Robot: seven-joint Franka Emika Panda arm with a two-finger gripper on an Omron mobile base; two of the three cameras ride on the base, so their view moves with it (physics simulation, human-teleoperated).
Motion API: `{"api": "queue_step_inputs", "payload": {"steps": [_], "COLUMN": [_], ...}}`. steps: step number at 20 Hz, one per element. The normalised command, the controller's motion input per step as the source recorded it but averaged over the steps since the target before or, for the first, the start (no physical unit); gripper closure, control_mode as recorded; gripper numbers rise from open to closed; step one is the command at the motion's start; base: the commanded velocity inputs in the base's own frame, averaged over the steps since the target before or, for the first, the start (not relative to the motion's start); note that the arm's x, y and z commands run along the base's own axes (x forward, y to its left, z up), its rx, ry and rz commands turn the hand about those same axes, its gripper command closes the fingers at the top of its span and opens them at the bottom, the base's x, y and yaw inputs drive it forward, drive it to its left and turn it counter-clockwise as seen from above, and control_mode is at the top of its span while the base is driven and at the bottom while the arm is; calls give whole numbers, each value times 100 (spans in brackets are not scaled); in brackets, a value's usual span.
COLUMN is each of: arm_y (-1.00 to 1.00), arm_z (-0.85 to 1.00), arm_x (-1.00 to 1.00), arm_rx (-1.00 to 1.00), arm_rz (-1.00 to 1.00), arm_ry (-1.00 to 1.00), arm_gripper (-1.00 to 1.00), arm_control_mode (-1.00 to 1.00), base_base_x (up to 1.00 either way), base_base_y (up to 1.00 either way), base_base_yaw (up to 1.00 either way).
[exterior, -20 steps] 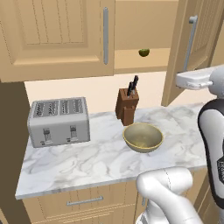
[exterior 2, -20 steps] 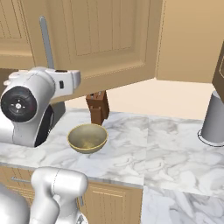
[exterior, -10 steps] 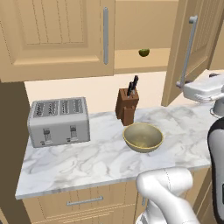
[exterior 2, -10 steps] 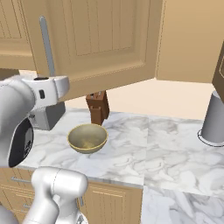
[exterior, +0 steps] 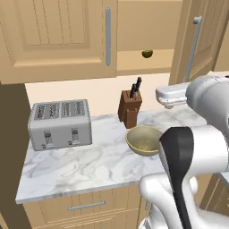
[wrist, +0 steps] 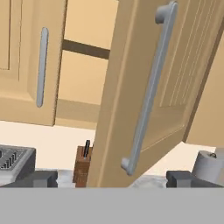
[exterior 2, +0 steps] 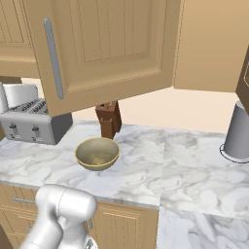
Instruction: Open the cabinet. Pick the orange and kiwi from the cabinet and place them into the bowl. Then close the cabinet.
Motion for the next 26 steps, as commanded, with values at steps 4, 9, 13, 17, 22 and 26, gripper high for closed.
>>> {"api": "queue_step_inputs", "payload": {"steps": [4, 9, 13, 17, 22, 26], "arm_y": [71, 44, 21, 1, 0, 0], "arm_z": [0, -1, -1, -19, -25, -9], "arm_x": [24, 52, 56, 74, 71, 45], "arm_rx": [-15, -16, -13, -17, -19, -16], "arm_rz": [-31, -21, -15, -15, -12, -8], "arm_ry": [20, 17, 14, 5, 2, 0], "arm_gripper": [-100, -100, -100, -100, -100, -100], "arm_control_mode": [-100, -100, -100, -100, -100, -100], "base_base_x": [0, 0, 0, 0, 0, 0], "base_base_y": [0, 0, 0, 0, 0, 0], "base_base_yaw": [0, 0, 0, 0, 0, 0]}}
